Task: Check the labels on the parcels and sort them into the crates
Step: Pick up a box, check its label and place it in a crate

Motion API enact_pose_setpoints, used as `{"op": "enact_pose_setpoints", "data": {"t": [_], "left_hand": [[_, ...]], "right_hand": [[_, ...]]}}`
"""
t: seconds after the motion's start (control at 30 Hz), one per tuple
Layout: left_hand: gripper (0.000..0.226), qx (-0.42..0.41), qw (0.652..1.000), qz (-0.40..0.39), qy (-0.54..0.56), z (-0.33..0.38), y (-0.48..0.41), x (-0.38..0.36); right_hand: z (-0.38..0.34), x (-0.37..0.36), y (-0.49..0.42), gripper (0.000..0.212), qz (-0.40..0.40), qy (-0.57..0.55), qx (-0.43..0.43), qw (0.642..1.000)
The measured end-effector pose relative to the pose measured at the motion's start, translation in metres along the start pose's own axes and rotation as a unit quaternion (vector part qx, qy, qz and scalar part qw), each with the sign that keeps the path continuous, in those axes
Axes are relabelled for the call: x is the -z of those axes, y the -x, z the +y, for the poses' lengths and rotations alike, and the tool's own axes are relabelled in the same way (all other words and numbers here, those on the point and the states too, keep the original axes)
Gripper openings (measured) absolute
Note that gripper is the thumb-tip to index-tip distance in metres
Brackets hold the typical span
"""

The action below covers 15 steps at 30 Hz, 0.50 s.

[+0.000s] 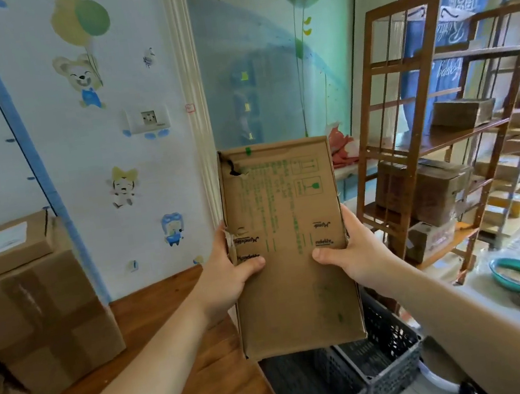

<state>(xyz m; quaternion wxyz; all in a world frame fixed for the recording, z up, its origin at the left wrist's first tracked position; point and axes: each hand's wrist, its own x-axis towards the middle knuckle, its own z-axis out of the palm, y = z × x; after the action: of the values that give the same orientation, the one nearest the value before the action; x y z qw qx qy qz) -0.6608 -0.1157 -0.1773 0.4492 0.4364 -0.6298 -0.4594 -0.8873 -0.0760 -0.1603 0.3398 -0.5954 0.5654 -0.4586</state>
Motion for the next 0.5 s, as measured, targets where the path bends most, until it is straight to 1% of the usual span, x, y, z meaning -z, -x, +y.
{"op": "enact_pose_setpoints", "data": {"t": [0.13,0.2,0.3,0.5], "left_hand": [[0.079,0.002,1.0,-0.019,-0.018,-0.015,-0.049,0.003],[0.081,0.009,0.999,-0.028,-0.02,-0.024,-0.07,0.003],[0.084,0.027,0.999,-0.026,-0.02,-0.038,-0.093,0.0],[0.079,0.06,0.998,-0.012,-0.012,-0.053,-0.114,-0.013]], "right_hand": [[0.013,-0.002,-0.044,0.073,-0.002,0.003,-0.015,1.0],[0.023,-0.002,-0.064,0.075,0.001,0.003,-0.023,1.0],[0.038,-0.001,-0.089,0.074,-0.004,0.006,-0.034,0.999],[0.063,0.004,-0.123,0.072,-0.026,0.005,-0.043,0.999]]}}
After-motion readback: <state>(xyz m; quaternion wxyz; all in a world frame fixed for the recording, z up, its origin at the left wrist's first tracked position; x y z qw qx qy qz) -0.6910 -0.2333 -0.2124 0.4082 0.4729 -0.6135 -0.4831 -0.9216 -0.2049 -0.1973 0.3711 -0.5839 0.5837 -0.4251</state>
